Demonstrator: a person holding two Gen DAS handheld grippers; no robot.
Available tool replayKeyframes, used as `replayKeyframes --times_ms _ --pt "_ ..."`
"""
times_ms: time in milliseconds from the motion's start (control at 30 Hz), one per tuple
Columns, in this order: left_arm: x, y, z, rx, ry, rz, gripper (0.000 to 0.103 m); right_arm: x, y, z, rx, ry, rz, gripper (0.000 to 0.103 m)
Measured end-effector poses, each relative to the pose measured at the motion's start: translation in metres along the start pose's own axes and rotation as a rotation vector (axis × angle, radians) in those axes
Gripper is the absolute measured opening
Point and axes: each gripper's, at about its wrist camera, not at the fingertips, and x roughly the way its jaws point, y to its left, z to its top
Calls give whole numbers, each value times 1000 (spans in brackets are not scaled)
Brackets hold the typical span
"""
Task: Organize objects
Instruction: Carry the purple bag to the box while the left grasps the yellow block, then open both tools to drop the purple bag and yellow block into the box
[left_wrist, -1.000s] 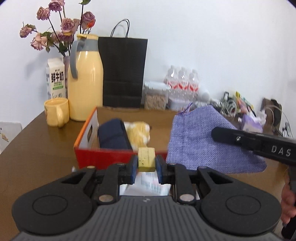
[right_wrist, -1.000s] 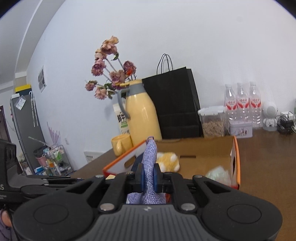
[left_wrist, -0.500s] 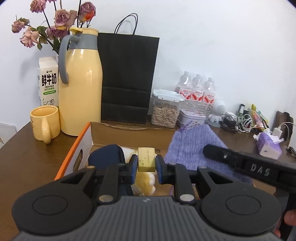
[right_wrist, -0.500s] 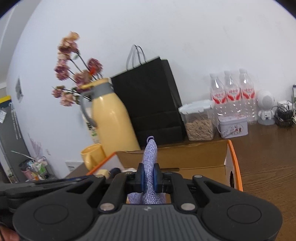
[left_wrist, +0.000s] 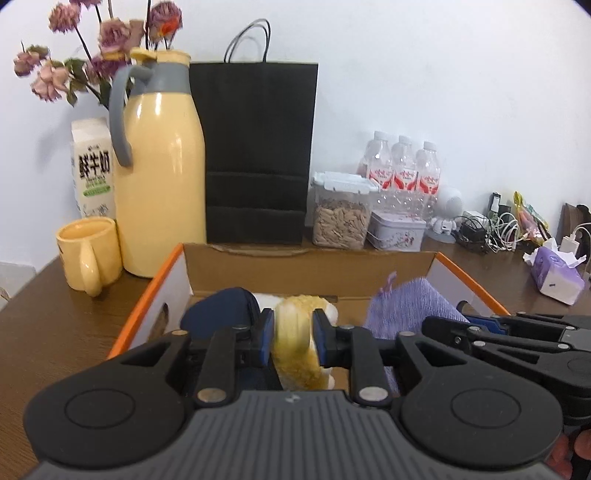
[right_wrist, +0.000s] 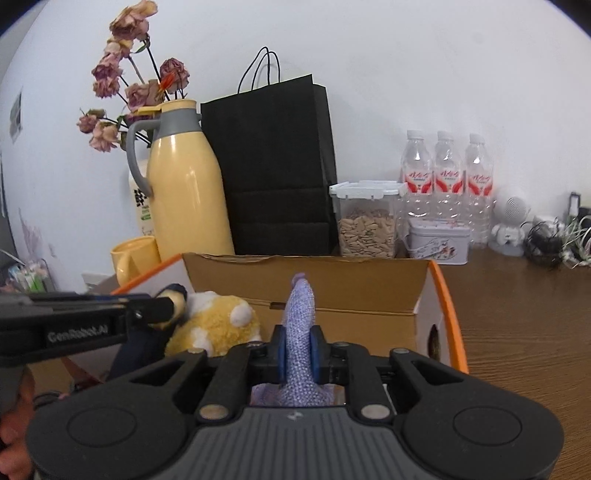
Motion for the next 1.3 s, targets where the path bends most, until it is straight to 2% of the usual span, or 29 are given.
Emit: replayKeyframes --times_ms 33,100,167,200,233,267,333,433,800,1133,1300 --pt "-2 0 1 5 -10 7 44 -1 0 0 -3 -1 -12 22" --pt "-7 1 1 11 -37 21 55 -4 0 1 -5 -9 -26 34" --pt "-10 2 1 11 -51 30 63 -6 -1 2 -6 -20 -42 52" --pt "-11 2 2 9 -58 34 74 -8 -1 2 -7 -26 -51 58" --pt "-12 3 2 6 -64 42 85 -9 -1 2 -10 -33 -61 70" --pt "-14 3 2 5 -72 53 90 -10 -1 2 -14 -37 -69 82" --pt "-16 4 3 2 -86 63 102 -13 0 2 -23 -53 -86 93" --pt "-19 6 3 -6 -101 74 103 -16 0 3 -29 -64 -93 103" --pt "-28 6 7 -6 -111 75 103 -28 4 8 -48 -78 -108 103" --pt "-75 8 21 -18 -139 21 103 -73 17 26 -99 -132 -87 103" --pt "-96 11 21 -22 -133 23 103 -99 26 27 -127 -138 -74 103"
